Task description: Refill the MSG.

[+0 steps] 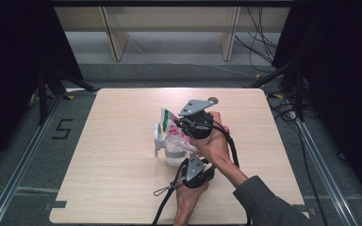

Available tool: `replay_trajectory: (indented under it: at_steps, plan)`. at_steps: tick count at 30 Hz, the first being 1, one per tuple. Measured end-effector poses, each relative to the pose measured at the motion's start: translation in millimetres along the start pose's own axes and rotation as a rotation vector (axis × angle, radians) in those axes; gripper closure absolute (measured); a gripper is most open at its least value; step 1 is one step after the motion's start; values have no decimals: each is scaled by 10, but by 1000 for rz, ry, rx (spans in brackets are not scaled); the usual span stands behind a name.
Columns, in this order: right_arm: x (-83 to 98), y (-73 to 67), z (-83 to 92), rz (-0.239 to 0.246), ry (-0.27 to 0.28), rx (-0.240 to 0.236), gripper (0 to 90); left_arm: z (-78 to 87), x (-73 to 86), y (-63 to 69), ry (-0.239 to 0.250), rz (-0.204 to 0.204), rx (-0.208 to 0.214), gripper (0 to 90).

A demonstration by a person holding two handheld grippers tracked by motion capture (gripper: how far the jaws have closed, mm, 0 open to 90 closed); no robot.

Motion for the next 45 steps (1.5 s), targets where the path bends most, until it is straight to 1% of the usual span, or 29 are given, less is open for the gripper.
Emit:
replay_trajectory:
  at_steps: [1, 2, 3, 4, 5, 6, 14, 15, 16, 18, 20, 21, 22, 23, 24, 25, 26, 29, 30, 32, 33, 34, 36, 39, 40, 41, 42, 44, 45]
  plan:
    - [1, -7, 4, -15, -5, 0, 900, 0, 1, 0, 0, 2, 1, 727]
    - [1, -7, -1, -17, -1, 7, 900, -2, 2, 0, 0, 8, 4, 727]
    - [2, -3, -12, 1, -3, 8, 900, -3, 4, 0, 4, 16, 8, 727]
    - [3, -8, -21, 5, -9, 2, 900, -3, 3, 2, 7, 20, 10, 727]
    - [2, -13, -26, 8, -5, 8, 900, -2, 1, 4, 11, 25, 11, 727]
    - [-1, -26, -26, -4, -4, 8, 900, -2, -1, 6, 15, 30, 13, 727]
    - [-9, -24, -25, -7, -12, 1, 900, 0, -2, 7, 17, 30, 12, 727]
    - [-14, -23, -16, -10, -18, -7, 900, 0, -3, 7, 19, 30, 13, 727]
    - [-17, -13, -23, 11, -10, -9, 900, -1, -4, 6, 19, 31, 14, 727]
    - [-18, -25, -30, 8, -12, 0, 900, -2, -3, 7, 19, 34, 14, 727]
    - [-23, -22, -36, 22, -22, -4, 900, -2, -4, 8, 21, 36, 14, 727]
    - [-24, -35, -37, 11, -25, 0, 900, -2, -5, 7, 22, 36, 15, 727]
    - [-25, -40, -43, 15, -22, 4, 900, 0, -6, 6, 23, 36, 14, 727]
    - [-30, -38, -43, 17, -21, 3, 900, 3, -8, 4, 22, 33, 12, 727]
    - [-35, -42, -32, 4, -27, -3, 900, 6, -10, 0, 21, 31, 11, 727]
    - [-36, -41, -32, 3, -25, -2, 900, 8, -9, -3, 20, 31, 12, 727]
    - [-35, -44, -42, 5, -21, 5, 900, 5, -8, -3, 20, 34, 13, 727]
    - [-40, -57, -52, 3, -29, 4, 900, 5, -13, -1, 28, 35, 14, 727]
    - [-46, -37, -50, 17, -27, -3, 900, 10, -16, -1, 23, 34, 13, 727]
    - [-46, -42, -48, 4, -27, -1, 900, 4, -12, 0, 23, 37, 15, 727]
    - [-40, -41, -62, 18, -24, 7, 900, 3, -12, 4, 20, 38, 12, 727]
    - [-35, -67, -59, -1, -39, -1, 900, 3, -12, 4, 22, 39, 12, 727]
    - [-44, -51, -59, 13, -23, 6, 900, 10, -18, 2, 21, 36, 13, 728]
    - [-45, -43, -49, 8, -27, 1, 900, 4, -14, 1, 23, 35, 12, 728]
    - [-41, -48, -57, 7, -23, 8, 900, 2, -14, 3, 23, 36, 12, 728]
    - [-43, -38, -62, 23, -20, 4, 900, 3, -14, 3, 23, 36, 13, 728]
    - [-43, -38, -62, 23, -20, 4, 900, 6, -17, 2, 21, 36, 13, 728]
    - [-45, -42, -51, 2, -27, 1, 900, 6, -17, 1, 22, 36, 14, 728]
    - [-44, -44, -56, 6, -23, 5, 900, 5, -16, 2, 23, 37, 15, 728]
Point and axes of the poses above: each handheld gripper's, and its own axes: z roughly backward along the jaws, x roughly out of its underside, y roughly to its right, the point moved 1 cm from there along -z, roughly forward along the jaws, and after that the axes turned 3 degrees about y, right-handed, at the moved point
